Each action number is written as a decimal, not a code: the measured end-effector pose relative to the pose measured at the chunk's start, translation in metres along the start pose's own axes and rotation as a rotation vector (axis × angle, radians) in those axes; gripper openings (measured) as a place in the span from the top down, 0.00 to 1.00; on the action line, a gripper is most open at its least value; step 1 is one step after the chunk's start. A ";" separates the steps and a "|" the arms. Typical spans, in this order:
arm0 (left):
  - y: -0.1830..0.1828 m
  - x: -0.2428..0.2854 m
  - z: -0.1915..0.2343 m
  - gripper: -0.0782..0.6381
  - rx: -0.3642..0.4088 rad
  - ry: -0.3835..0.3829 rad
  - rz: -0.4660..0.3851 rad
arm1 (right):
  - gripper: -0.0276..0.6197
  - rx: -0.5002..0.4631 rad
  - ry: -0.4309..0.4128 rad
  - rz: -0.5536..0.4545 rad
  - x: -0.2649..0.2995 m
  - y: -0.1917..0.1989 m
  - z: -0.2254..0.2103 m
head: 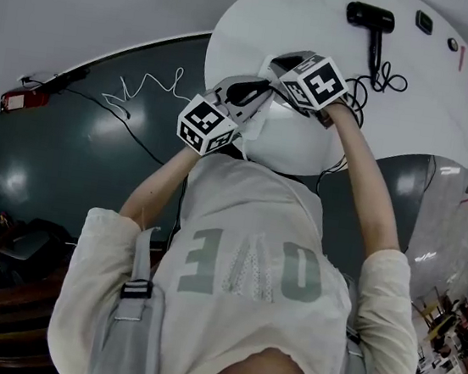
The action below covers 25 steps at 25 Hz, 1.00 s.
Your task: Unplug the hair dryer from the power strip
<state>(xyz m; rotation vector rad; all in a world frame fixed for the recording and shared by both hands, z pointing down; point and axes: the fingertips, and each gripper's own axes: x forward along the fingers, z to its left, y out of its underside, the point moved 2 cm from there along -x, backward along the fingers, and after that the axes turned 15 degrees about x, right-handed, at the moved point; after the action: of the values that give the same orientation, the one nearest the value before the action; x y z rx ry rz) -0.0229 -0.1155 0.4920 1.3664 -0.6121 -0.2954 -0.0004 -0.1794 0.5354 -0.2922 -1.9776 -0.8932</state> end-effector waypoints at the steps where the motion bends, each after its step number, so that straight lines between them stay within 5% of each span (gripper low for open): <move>1: 0.002 0.000 0.000 0.82 -0.057 -0.014 -0.007 | 0.93 -0.013 -0.008 -0.002 0.001 0.001 0.002; 3: 0.007 0.002 -0.001 0.81 -0.089 -0.024 0.008 | 0.93 -0.018 -0.008 0.010 0.002 0.003 0.002; 5: 0.012 0.001 -0.004 0.81 -0.029 -0.025 0.054 | 0.93 -0.009 -0.018 0.028 0.004 0.005 0.002; 7: 0.016 -0.003 -0.005 0.82 0.126 -0.029 0.112 | 0.93 -0.009 -0.025 0.043 0.005 0.005 0.004; 9: 0.013 -0.004 -0.013 0.83 0.363 -0.004 0.144 | 0.93 -0.028 -0.020 0.054 0.006 0.003 0.004; 11: -0.012 -0.005 -0.033 0.83 0.564 0.050 0.073 | 0.93 -0.031 -0.018 0.065 0.005 0.003 0.002; 13: -0.057 -0.001 -0.053 0.83 0.685 0.093 -0.046 | 0.93 -0.025 -0.041 0.076 0.005 0.003 0.000; 16: -0.079 0.007 -0.060 0.83 0.706 0.117 -0.095 | 0.93 0.002 -0.099 0.082 0.003 0.005 -0.001; 25: -0.056 -0.010 -0.054 0.83 0.673 0.142 -0.030 | 0.93 -0.038 -0.097 0.071 0.006 0.003 0.003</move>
<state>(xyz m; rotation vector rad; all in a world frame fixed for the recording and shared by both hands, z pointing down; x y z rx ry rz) 0.0081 -0.0771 0.4313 2.0234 -0.5957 -0.0045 -0.0037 -0.1762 0.5407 -0.4321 -2.0278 -0.8859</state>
